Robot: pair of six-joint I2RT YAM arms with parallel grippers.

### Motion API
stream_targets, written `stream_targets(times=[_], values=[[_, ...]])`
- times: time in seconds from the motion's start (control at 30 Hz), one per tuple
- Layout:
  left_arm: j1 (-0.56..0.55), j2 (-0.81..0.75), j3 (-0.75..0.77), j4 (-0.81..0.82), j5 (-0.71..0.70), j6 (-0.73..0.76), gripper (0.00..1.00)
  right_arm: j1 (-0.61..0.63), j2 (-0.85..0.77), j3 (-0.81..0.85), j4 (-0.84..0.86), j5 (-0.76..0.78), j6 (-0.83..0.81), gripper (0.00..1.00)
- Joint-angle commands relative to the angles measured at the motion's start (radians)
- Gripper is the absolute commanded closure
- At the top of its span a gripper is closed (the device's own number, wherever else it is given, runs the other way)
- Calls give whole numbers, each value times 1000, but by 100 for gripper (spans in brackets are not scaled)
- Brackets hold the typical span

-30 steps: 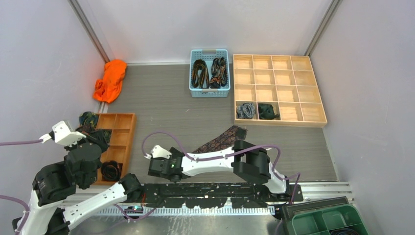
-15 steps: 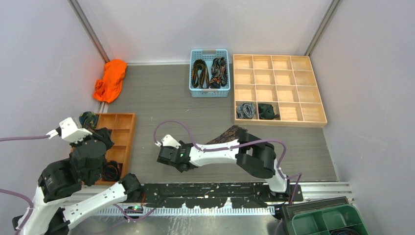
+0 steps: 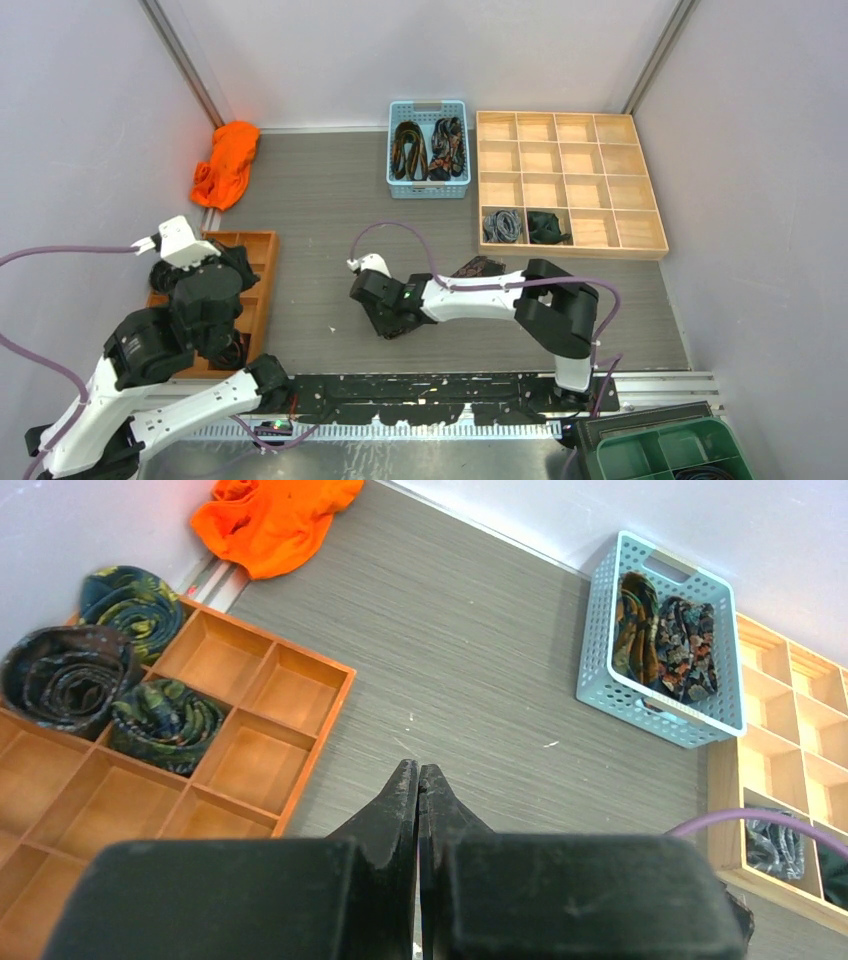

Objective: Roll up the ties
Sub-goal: Roll the tie at the center of the board.

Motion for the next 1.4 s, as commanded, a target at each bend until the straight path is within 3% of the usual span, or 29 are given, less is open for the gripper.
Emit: stream_targets(times=[0.0,0.37,0.73,1.0,1.2,1.37], values=[[-4,65,-1,159,34,66,100,-46,-83,-87,184,-229,108,63],[-4,188,3,354,102,172,100,-190,-179,-322,652,-623,405,64],[-4,328,-22,475,232,180,100,-260,-198,-542,881,-667,524,64],[-4,396,-58,532,277,178,100,-313,-266,-623,839,-639,476,58],[-3,438,-69,552,294,177,100,-324,-321,-584,680,-609,375,41],[-4,470,-78,565,306,176,100,-328,-380,-538,531,-556,297,39]])
